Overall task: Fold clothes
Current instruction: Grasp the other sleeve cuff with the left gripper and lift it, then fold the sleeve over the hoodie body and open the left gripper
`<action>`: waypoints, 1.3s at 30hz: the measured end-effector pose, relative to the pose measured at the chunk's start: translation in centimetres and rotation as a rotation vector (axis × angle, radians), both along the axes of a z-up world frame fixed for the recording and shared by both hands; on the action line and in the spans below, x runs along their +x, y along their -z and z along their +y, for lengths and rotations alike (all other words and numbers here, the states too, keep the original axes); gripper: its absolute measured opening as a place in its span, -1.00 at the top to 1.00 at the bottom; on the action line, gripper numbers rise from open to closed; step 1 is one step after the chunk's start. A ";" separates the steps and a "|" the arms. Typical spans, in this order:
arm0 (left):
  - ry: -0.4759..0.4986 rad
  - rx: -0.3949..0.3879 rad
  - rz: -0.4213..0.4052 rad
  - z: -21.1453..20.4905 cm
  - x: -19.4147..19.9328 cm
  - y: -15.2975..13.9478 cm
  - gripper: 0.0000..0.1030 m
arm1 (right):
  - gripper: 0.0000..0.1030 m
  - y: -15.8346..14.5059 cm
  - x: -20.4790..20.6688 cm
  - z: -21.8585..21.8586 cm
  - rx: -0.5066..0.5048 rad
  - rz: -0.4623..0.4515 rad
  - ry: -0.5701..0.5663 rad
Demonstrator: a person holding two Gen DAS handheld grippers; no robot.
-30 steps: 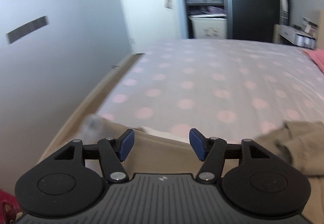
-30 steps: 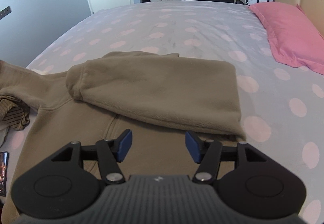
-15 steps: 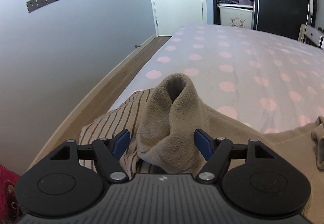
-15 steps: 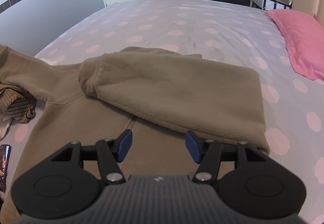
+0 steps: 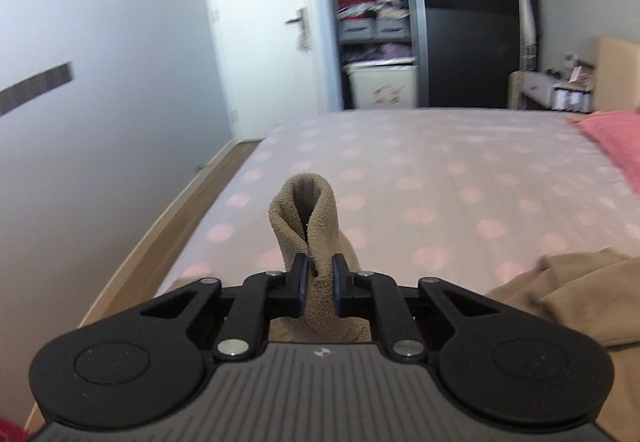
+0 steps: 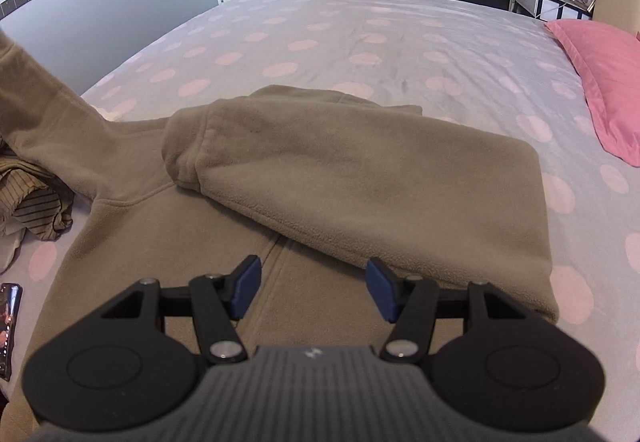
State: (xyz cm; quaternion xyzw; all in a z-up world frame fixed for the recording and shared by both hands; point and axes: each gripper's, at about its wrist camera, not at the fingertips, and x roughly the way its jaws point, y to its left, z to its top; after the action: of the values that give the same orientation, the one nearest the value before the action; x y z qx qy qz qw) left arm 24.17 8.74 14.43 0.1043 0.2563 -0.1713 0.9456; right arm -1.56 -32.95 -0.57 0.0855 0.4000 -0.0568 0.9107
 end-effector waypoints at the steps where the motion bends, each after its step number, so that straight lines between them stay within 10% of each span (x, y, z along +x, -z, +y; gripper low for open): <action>1: 0.041 -0.018 -0.007 -1.8 -0.6 -1.1 0.81 | -0.19 -0.2 -0.1 -0.2 0.007 -0.003 0.005; 15: 0.434 -0.166 0.048 -29.4 -3.1 -4.8 0.90 | -0.20 -2.5 -2.2 -4.8 0.096 -0.072 0.102; 26: 0.636 -0.039 0.230 -44.3 -4.4 8.9 0.91 | -0.20 -1.7 -1.4 -9.7 0.108 -0.045 0.222; 39: 0.796 0.132 0.500 -51.9 -7.8 24.5 0.93 | -0.19 3.8 0.8 -12.7 0.042 0.139 0.295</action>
State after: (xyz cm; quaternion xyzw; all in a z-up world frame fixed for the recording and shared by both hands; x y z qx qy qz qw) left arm 16.33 -43.12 -10.03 0.2099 0.4268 -0.5233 0.7071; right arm -0.78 -45.66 -4.39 0.1584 0.4463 -0.1874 0.8606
